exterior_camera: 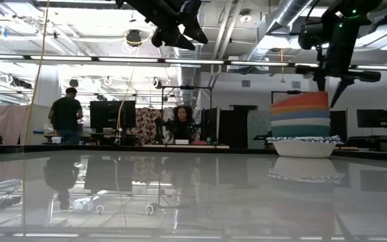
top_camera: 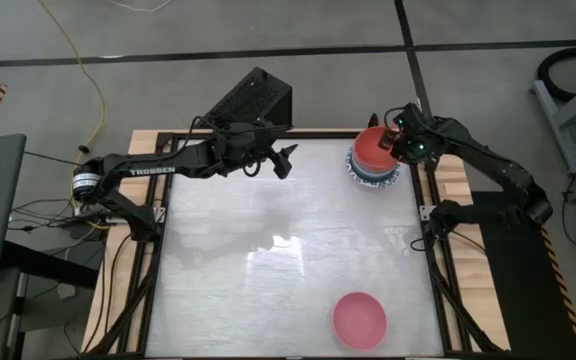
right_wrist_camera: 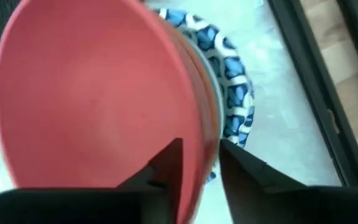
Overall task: Nest bowls inside each other
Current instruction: Stack the orange bowl into the light orange bowl, then stack the pink bowl into the orange bowl
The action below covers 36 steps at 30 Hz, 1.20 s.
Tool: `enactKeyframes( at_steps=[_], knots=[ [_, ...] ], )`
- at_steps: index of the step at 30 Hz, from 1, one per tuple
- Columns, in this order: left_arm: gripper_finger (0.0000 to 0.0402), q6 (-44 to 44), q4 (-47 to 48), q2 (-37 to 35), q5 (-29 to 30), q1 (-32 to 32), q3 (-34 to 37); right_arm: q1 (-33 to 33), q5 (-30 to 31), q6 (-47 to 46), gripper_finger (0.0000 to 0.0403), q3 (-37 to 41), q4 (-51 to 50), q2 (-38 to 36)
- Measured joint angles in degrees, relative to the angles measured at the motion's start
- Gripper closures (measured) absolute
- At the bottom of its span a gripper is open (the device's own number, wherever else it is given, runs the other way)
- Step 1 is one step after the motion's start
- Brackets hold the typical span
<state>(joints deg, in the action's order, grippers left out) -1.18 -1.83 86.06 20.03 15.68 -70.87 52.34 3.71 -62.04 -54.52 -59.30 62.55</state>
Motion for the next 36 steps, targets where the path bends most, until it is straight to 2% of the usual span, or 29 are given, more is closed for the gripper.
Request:
enactKeyframes(
  at_steps=[4,10,13,16,18,21,23,28,36],
  knots=[
    [0.0147,0.0,0.1,0.0,-0.5,0.0,0.0,0.0,-1.0,2.7,0.0226,0.0,0.7,-0.2],
    [0.0147,-0.6,1.7,0.0,-9.5,0.0,0.0,0.0,-1.0,5.9,0.0169,-1.4,1.2,-3.4],
    [0.0147,-1.1,1.3,0.0,-17.8,0.0,0.0,-0.2,-1.0,8.6,0.0160,-2.1,1.1,-6.0],
    [0.0147,2.7,1.1,0.4,-26.7,-1.0,0.0,-1.5,-1.0,11.3,0.0159,-2.4,1.2,-9.5],
    [0.0147,6.2,0.8,1.3,-30.3,-2.8,0.0,-2.7,-1.0,11.6,0.0161,-2.4,1.2,-11.9],
    [0.0147,6.1,-1.2,3.9,-33.6,-5.5,0.0,-4.4,-1.0,11.5,0.0163,-2.5,1.1,-15.1],
    [0.0147,4.4,-2.3,6.0,-34.8,-6.8,0.0,-5.5,-1.0,11.5,0.0163,-2.5,1.1,-16.9],
    [0.0147,-0.6,-6.4,11.3,-33.3,-9.9,-0.3,-9.7,-0.8,11.6,0.0163,-2.5,0.3,-19.9],
    [0.0147,-5.3,-5.5,20.6,-32.4,-15.4,-9.0,-15.1,0.8,14.1,0.0163,-2.5,-0.2,-20.8]
  ],
)
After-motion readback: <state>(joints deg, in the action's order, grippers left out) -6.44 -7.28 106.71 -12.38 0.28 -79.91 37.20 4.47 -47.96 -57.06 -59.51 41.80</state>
